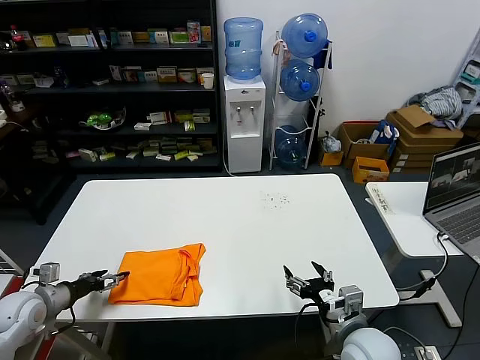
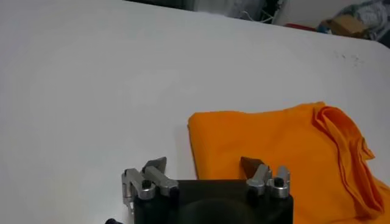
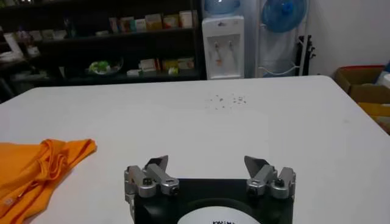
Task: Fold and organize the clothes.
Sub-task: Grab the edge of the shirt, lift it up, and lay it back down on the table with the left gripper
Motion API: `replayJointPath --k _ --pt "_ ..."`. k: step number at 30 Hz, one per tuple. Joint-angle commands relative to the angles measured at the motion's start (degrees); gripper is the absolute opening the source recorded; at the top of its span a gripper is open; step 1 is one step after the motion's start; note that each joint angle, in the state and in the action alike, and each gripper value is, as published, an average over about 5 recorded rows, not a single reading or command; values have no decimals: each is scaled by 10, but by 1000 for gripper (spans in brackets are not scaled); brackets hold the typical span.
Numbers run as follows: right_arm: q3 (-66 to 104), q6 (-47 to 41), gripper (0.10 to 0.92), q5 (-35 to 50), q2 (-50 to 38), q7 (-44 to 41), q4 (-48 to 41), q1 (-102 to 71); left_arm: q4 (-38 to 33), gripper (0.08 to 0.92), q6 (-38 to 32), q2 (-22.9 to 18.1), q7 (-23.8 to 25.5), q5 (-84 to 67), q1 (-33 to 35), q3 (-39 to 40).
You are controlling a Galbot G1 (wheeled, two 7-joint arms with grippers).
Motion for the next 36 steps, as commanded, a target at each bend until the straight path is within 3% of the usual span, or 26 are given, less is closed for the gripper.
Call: replayJointPath --k 1,6,21,29,36 --pt "1 0 823 1 0 -1 -2 1 3 823 0 -1 3 -3 -16 30" --pt "-1 0 823 2 0 0 -3 4 -4 782 -1 -3 -4 -4 -13 31" --pt "0 0 823 1 0 0 -1 0 -13 351 -8 -10 -15 -8 -4 24" --pt "-3 1 823 1 1 0 -3 2 -53 138 -17 -17 -44 -13 19 -5" --pt "-8 5 823 0 5 -2 -9 6 -165 120 -2 -28 -109 54 56 -65"
